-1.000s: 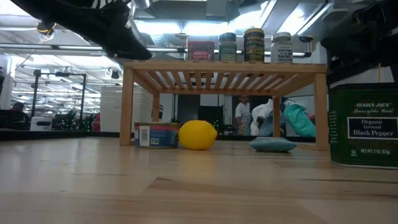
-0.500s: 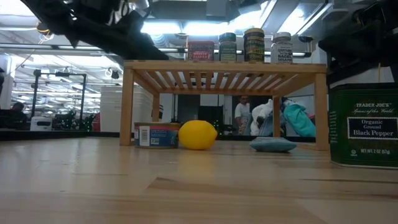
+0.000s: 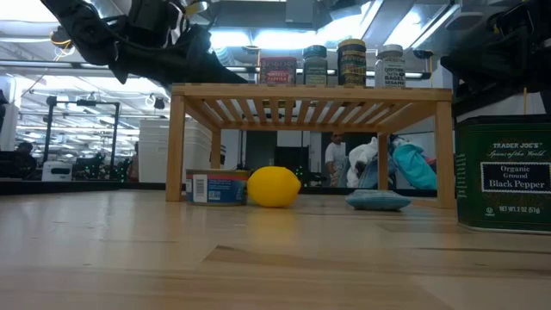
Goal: Shelf spices
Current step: Adjust the red seasoning can
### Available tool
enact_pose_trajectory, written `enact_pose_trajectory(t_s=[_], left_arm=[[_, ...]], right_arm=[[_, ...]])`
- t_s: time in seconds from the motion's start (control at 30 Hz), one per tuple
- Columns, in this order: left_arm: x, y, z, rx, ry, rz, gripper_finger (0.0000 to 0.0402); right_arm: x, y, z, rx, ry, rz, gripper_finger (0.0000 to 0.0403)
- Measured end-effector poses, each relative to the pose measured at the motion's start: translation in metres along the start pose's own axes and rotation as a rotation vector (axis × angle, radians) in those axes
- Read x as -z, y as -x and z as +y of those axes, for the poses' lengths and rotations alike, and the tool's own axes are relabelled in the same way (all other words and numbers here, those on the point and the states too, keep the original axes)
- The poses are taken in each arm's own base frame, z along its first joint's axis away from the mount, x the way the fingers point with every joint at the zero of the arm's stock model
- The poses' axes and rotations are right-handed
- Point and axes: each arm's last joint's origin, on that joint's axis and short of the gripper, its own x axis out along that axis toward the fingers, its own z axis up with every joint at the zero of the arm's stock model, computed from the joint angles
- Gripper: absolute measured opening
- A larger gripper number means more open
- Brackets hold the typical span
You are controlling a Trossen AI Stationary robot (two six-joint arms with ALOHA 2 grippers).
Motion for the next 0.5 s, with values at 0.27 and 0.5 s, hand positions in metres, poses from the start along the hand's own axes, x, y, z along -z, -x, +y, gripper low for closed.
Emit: enact_pose_trajectory(t_s=[0.27, 0.5], left_arm=[[-0.0048, 0.0001, 0.0001, -0.005, -0.029, -0.049, 0.0175], [-0.0050, 0.0001, 0.0002, -0.005, 0.026, -0.050, 0.0175]], right_arm=[[0.0004, 0.0000, 0.0000, 0.000, -0.001, 0.004, 0.0088], [0.0005, 0.0000, 0.0000, 0.000, -0.001, 0.005, 0.0088]])
